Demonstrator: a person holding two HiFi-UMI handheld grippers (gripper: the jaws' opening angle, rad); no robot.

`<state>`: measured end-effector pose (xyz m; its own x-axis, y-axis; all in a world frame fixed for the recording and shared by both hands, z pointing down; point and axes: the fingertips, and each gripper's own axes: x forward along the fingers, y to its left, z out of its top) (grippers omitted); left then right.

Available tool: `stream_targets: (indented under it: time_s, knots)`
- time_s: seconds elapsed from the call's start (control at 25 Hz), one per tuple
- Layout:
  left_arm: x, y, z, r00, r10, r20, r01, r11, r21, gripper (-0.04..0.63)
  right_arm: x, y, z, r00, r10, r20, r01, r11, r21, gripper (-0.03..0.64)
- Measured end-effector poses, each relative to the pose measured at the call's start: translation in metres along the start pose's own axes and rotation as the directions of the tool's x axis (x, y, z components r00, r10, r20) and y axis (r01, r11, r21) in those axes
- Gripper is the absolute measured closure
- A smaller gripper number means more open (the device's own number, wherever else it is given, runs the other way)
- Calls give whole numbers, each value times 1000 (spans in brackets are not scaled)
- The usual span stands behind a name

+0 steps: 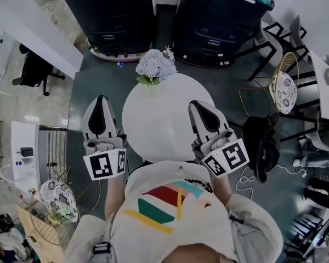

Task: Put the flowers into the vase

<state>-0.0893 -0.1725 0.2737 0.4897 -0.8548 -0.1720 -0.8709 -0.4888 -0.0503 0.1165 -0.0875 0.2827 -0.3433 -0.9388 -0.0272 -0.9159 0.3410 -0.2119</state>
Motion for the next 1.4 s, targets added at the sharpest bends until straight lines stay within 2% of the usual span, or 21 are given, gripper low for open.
stream_targets:
  time_s: [0.16,0.64,1.4]
  knots:
    - [0,-9,5,1000,-23,2,23,1000,14,589,3,6,0,1000,-1,-17,0,998,-59,604]
    - [-11,-15,20,999,-33,27,32,999,31,589,0,8,-3,999,-42,-30,39,992,-117,604]
    - [-18,-14,26,999,-20,40,19,999,30,589,-1,16,-5,999,-9,-41,3,992,-129,604]
